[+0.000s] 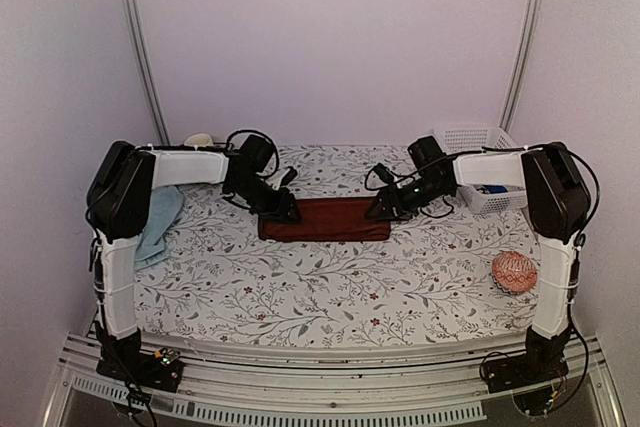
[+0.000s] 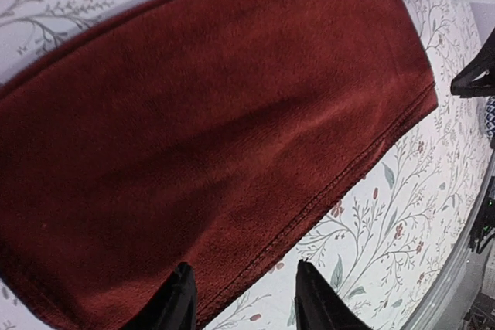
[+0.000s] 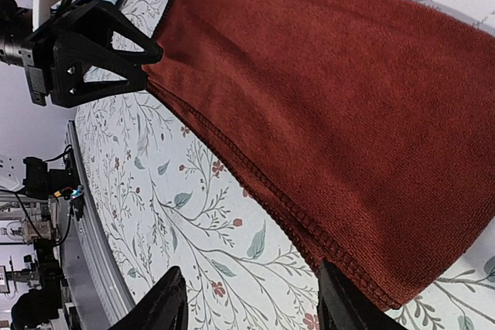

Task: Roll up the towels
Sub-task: Smooth out the towel at the center of the board.

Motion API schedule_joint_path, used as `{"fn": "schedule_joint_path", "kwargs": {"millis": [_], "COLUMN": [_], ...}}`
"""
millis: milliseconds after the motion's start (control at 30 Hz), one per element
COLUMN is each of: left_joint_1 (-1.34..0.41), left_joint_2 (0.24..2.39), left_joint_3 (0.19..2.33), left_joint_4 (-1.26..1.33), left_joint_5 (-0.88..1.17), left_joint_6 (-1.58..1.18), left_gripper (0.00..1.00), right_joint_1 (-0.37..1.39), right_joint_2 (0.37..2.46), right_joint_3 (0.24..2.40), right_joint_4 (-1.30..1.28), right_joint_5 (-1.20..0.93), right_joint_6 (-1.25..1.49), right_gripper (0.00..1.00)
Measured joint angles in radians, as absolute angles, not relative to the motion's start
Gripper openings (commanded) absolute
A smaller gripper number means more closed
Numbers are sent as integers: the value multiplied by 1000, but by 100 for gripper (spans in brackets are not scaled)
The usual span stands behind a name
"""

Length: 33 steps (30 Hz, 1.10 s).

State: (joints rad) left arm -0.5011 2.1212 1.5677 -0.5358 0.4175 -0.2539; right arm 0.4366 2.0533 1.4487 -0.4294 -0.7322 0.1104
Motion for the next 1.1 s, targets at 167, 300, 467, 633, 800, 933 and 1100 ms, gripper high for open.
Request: {"fn": "schedule_joint_path", "kwargs": {"millis": [167,300,467,633,800,933,1100], "left_joint_1": [-506,-506,-506,-506,-504,-503,-501], "left_joint_2": [2134,2136,2147,2147,2145,2145,2143], "left_joint_3": [1529,1511,1494,1489,1489,1492,1496], "left_joint_4": [-535,-536,-532,-525,-525,-528,-538], "left_joint_5": [428,409,380,373,372,376,373], "left_joint_6": [-254,-254,-250,-239,-228,-222,-211], "left_gripper": [36,32,30,33,37,40,44], "right_joint_1": [437,437,437,437,437,438,437], "right_joint_2": [2096,2108,2108,2108,2106,2105,2098], "right_joint_3": [1436,1422,1402,1399,1399,1409,1438], "right_joint_4": [-433,-449,-480,-487,-492,-515,-573], "right_joint_5": [-726,-704,-662,-645,-630,-619,-636], "right_joint_6": [114,115,112,104,89,81,57], "right_gripper": [58,58,58,58,58,56,56]}}
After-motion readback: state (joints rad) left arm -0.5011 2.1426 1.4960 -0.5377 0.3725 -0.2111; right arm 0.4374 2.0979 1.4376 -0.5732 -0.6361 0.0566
